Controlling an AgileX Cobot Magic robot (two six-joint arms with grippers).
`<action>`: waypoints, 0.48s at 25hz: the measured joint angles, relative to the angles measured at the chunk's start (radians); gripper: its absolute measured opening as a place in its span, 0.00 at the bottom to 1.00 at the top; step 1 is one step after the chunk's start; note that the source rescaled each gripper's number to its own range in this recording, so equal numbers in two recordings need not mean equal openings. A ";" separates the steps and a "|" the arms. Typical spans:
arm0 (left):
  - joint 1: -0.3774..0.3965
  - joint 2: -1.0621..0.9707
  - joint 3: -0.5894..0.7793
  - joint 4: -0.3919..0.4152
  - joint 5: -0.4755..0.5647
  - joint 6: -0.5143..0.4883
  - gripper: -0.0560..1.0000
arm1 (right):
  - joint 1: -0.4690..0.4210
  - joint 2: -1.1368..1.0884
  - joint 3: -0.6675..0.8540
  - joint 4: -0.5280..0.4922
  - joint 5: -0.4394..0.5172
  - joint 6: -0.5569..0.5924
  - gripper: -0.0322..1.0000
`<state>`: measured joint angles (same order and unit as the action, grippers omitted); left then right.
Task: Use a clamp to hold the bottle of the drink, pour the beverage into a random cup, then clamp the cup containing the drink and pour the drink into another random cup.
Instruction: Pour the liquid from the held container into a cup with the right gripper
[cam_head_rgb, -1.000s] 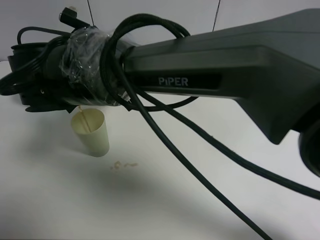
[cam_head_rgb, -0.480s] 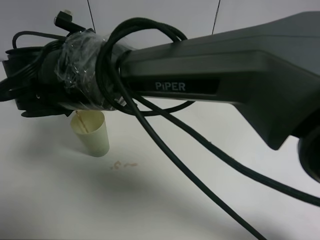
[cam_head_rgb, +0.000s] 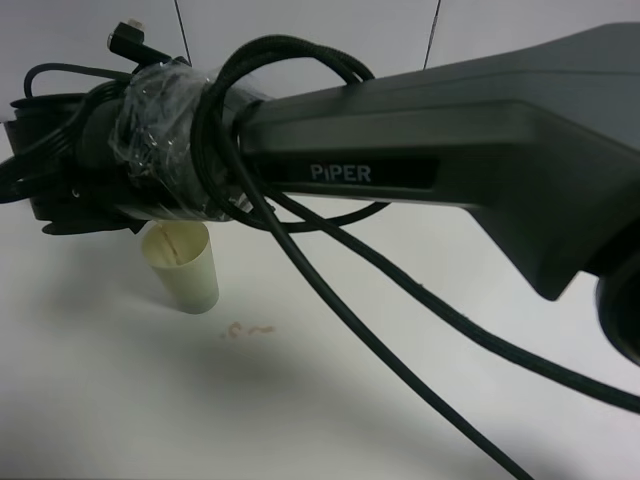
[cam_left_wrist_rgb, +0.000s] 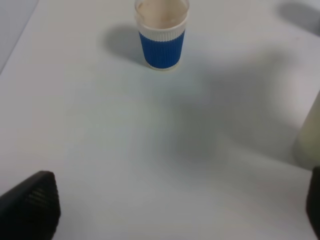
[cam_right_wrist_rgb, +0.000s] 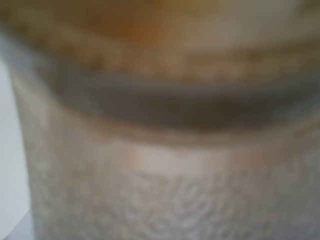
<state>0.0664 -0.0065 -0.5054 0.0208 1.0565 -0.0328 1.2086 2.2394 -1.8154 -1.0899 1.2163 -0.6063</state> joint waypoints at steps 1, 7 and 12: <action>0.000 0.000 0.000 0.000 0.000 0.000 1.00 | 0.000 0.000 0.000 -0.004 0.000 0.000 0.04; 0.000 0.000 0.000 0.000 0.000 0.000 1.00 | 0.000 0.000 0.000 -0.038 0.000 0.000 0.04; 0.000 0.000 0.000 0.000 0.000 0.000 1.00 | 0.001 0.000 0.000 -0.075 0.000 0.000 0.04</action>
<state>0.0664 -0.0065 -0.5054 0.0208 1.0565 -0.0328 1.2097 2.2394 -1.8154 -1.1654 1.2163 -0.6063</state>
